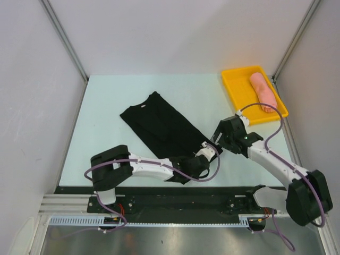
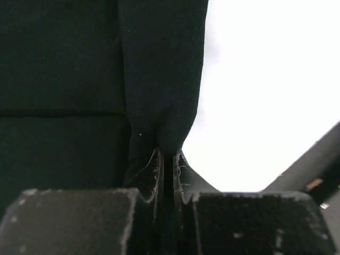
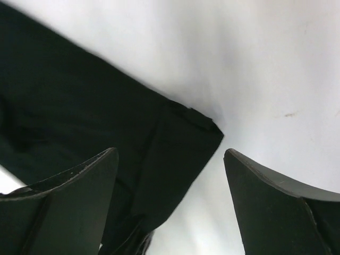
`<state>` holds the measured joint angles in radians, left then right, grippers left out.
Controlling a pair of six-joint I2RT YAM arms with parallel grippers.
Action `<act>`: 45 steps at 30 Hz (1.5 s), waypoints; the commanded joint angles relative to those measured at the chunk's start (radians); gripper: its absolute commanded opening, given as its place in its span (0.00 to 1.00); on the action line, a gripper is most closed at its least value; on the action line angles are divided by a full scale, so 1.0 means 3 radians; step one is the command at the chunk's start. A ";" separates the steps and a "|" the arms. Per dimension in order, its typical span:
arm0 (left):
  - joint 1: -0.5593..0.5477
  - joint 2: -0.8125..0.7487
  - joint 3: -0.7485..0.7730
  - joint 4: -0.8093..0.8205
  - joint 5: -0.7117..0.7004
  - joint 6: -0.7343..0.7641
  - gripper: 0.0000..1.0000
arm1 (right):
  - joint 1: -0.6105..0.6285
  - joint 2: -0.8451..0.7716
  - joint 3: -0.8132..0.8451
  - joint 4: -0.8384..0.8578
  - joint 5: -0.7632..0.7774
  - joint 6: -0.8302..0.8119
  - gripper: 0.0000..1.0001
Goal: Roll the t-shirts
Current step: Roll the T-shirt to the center of the board.
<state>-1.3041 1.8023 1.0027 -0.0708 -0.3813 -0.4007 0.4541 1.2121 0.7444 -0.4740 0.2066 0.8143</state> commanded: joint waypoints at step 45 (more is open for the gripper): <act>0.0599 -0.0648 -0.0806 0.1055 0.1900 -0.0771 0.47 | 0.0276 -0.0196 -0.0534 -0.0219 -0.0009 0.0957 0.00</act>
<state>-1.1187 1.6958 0.7315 0.3321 0.2478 -0.7025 0.5434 1.1168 0.5194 -0.4854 0.1497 1.0863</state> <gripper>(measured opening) 0.441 0.061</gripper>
